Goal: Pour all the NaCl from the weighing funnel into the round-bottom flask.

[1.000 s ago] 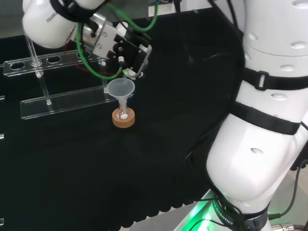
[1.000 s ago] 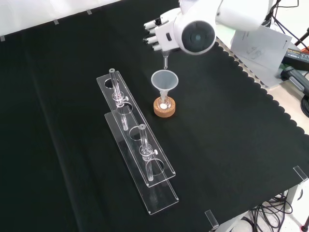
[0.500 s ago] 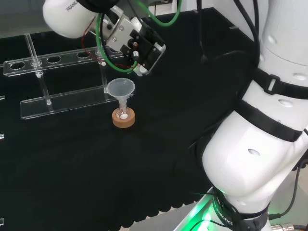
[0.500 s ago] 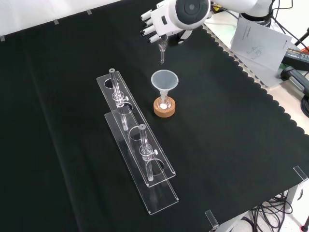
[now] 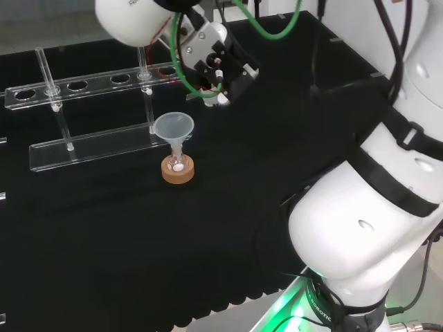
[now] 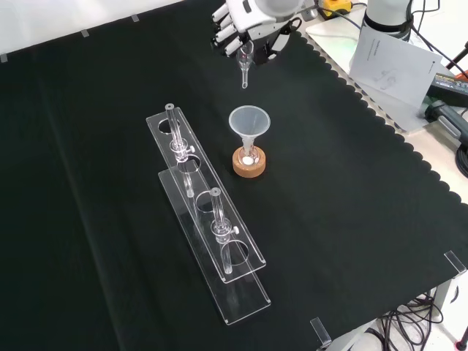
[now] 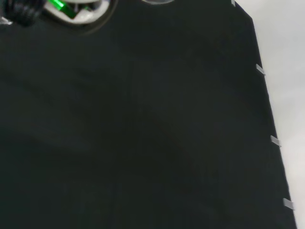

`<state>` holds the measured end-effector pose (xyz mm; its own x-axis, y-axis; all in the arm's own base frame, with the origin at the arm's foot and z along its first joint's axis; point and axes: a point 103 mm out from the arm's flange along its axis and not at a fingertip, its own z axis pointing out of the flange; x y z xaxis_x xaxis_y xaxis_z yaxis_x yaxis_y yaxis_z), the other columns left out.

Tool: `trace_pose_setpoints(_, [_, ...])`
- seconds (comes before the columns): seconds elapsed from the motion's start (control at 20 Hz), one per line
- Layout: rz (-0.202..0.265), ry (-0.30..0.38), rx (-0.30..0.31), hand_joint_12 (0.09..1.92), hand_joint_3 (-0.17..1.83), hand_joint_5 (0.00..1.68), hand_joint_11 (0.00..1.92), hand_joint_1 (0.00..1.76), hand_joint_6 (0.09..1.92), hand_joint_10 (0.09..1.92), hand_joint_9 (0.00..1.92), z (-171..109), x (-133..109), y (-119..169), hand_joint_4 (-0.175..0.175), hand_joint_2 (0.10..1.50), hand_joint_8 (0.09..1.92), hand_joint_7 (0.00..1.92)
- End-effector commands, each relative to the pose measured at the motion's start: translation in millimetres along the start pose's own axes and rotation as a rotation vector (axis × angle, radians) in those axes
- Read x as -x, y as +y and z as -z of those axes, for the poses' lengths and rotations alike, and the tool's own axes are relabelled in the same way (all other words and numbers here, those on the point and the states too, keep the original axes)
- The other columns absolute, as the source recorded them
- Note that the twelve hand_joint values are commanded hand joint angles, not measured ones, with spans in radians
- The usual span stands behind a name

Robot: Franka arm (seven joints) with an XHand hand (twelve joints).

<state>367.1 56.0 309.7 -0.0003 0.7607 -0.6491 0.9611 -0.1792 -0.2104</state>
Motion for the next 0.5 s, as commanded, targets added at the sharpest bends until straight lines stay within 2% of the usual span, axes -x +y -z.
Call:
trace_pose_setpoints(0.05, [-0.023, 0.101, 0.014, 1.06, 0.62, 1.21, 0.72, 1.1, 0.76, 0.28, 0.98, -14, 11, 2, 0.175, 0.7, 0.64, 0.64])
trace_pose_setpoints(0.4, [0.005, 0.212, 0.036, 1.06, 0.62, 1.21, 0.7, 1.1, 0.76, 0.28, 0.98, -29, 23, 10, 0.175, 0.7, 0.63, 0.64])
trace_pose_setpoints(0.5, [0.011, 0.206, 0.039, 1.06, 0.62, 1.21, 0.7, 1.1, 0.76, 0.28, 0.98, -36, 25, 14, 0.175, 0.7, 0.63, 0.64])
